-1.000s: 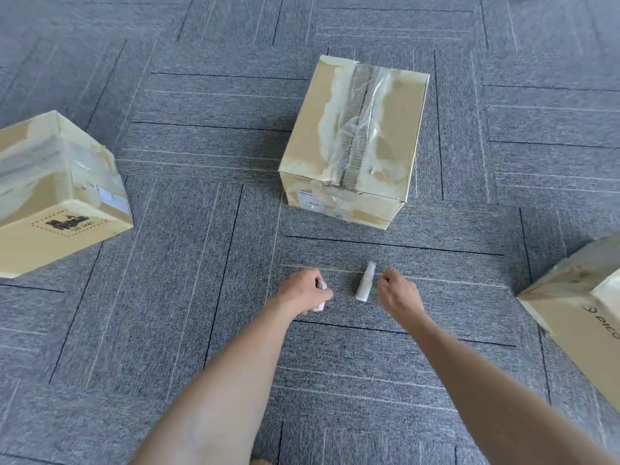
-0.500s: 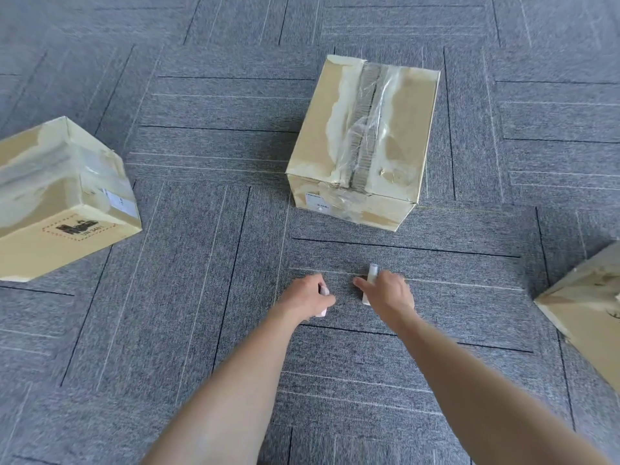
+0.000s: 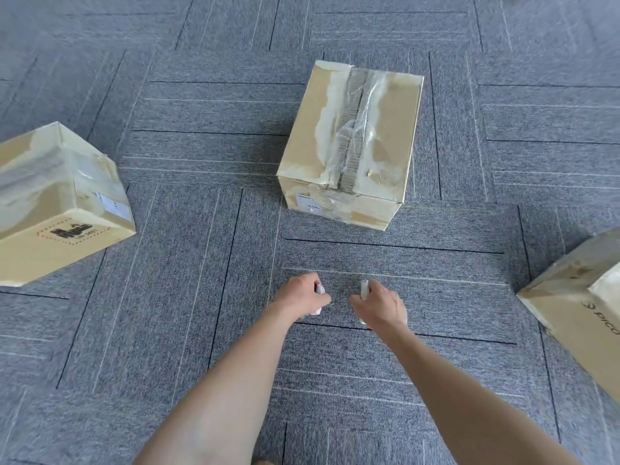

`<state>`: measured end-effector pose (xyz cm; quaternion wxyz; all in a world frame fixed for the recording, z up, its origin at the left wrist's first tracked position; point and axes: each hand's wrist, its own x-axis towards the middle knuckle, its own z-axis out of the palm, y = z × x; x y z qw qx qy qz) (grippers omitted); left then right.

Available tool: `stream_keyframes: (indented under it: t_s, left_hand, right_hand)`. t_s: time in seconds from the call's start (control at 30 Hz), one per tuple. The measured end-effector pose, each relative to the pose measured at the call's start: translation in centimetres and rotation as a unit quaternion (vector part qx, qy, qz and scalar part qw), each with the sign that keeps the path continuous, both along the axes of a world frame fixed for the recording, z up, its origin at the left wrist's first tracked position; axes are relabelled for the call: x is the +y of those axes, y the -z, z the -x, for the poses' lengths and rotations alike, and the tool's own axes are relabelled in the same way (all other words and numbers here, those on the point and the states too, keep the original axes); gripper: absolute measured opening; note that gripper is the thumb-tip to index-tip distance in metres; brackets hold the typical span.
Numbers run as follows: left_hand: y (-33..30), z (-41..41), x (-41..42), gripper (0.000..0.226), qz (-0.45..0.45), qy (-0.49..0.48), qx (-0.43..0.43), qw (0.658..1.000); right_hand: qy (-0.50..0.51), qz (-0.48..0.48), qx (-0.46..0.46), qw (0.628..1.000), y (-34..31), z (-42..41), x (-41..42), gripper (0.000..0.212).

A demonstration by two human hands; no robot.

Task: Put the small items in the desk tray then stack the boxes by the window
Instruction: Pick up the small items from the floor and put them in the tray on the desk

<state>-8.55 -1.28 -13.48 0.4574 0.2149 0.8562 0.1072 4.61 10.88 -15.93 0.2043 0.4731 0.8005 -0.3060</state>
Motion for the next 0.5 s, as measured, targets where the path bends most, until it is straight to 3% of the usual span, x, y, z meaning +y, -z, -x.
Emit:
stream_keyframes:
  t_s: [0.1,0.27,0.5]
  left_hand:
    - [-1.5,-0.2,-0.1,0.024,0.003,-0.015,-0.001,1.0]
    - [-7.7,-1.0,-1.0,0.028,-0.001,-0.038,-0.032,0.999]
    - [-24.3,-2.4,-5.2,0.039,-0.057,-0.146,-0.101,0.982]
  right_hand:
    - [0.026,0.095,0.052,0.994,-1.5,0.0,0.4,0.014]
    - [0.149,0.316,0.095,0.932,-9.1,0.7,0.4,0.027]
    - [0.15,0.389,0.097,0.904,-26.3,0.8,-1.7,0.013]
